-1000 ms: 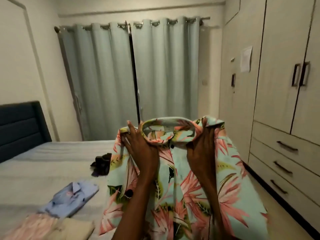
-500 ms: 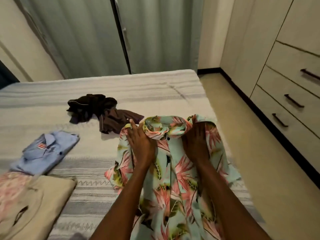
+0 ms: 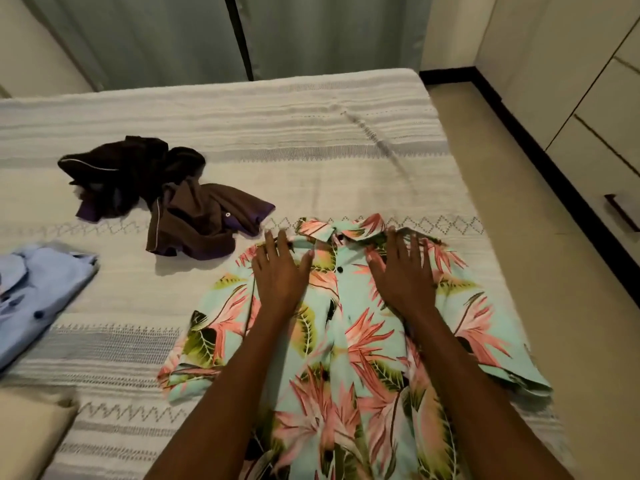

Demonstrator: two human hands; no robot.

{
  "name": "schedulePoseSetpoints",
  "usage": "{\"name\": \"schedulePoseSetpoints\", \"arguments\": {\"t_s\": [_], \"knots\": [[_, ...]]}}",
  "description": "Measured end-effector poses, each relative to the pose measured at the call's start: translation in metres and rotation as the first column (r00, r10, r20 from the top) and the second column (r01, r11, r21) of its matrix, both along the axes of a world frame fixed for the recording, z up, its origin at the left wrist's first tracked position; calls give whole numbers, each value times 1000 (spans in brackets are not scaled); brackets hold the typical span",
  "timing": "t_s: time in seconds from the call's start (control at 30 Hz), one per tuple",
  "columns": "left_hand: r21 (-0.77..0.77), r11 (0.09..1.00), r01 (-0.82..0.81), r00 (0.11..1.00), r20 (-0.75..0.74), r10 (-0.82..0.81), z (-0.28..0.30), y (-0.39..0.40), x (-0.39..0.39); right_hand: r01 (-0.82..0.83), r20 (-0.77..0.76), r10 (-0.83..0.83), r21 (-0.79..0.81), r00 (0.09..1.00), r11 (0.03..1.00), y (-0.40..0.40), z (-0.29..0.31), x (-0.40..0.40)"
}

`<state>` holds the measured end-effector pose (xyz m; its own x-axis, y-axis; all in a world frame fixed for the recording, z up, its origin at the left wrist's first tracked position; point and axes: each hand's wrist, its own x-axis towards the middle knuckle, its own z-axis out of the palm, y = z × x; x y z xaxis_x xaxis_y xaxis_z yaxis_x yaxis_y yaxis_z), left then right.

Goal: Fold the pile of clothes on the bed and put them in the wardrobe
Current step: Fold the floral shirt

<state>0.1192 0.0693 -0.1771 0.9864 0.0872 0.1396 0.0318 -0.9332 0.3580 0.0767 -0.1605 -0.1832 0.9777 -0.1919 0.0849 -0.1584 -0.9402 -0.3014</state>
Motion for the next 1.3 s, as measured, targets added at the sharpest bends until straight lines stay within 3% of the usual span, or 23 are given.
{"name": "schedulePoseSetpoints", "arguments": {"t_s": [0.1,0.23,0.33,0.43,0.57,0.7,0.93,1.13,1.3], "knots": [[55,998,23,997,68,-27,9,-1,-4,0,70,-2,29,998,1000,-1,6,-1],[161,982,97,978,165,-124,30,-5,-27,-70,294,64,10,954,997,4,28,-23],[45,968,246,946,208,-250,39,-4,-58,-209,371,187,21,910,978,20,41,-53],[-156,933,323,942,149,-301,44,-5,-98,-261,210,249,30,945,965,44,42,-88],[-100,929,356,934,69,-351,43,-3,-129,-172,74,174,-44,982,984,70,34,-121],[-38,953,299,954,-23,-300,41,0,-131,-80,4,81,-58,997,995,76,40,-125],[58,965,256,967,-2,-257,39,-7,-121,-36,-16,35,-69,999,997,77,43,-120],[-27,977,211,973,-85,-213,32,-17,-113,-25,-63,22,-49,998,999,78,39,-117],[-203,967,154,967,-172,-190,38,-18,-106,-82,-157,64,-115,986,990,81,49,-120]]}}
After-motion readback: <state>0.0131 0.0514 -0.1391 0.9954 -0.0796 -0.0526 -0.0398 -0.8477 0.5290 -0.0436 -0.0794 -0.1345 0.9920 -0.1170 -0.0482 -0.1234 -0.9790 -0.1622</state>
